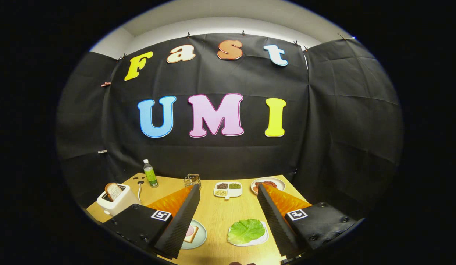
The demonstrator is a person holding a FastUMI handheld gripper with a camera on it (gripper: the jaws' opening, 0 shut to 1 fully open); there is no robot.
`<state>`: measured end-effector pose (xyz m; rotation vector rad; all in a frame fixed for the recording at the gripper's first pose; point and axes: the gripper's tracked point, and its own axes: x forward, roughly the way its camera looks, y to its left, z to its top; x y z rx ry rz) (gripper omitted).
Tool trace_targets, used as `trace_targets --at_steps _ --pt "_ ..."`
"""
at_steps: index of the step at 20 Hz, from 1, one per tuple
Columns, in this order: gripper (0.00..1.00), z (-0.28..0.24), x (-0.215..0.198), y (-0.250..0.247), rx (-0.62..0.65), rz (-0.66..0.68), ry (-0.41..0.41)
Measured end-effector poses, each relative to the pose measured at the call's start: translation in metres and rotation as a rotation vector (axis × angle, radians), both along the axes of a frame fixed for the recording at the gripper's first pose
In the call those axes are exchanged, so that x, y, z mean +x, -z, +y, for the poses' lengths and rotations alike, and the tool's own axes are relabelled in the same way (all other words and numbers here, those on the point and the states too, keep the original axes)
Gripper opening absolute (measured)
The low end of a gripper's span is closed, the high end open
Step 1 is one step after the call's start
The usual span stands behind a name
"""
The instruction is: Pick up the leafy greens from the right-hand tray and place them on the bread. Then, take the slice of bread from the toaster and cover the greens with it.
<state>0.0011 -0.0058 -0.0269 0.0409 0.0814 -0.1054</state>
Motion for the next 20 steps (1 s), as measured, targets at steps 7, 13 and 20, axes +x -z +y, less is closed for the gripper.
trace_targets --at_steps 7,13,20 --pt "0.97 0.003 -0.008 0.02 -0.007 0.054 0.06" --pt "0.98 0.006 -0.004 0.043 0.017 0.117 0.086" --pt "0.98 -0.013 0.029 0.095 0.027 0.248 0.028"
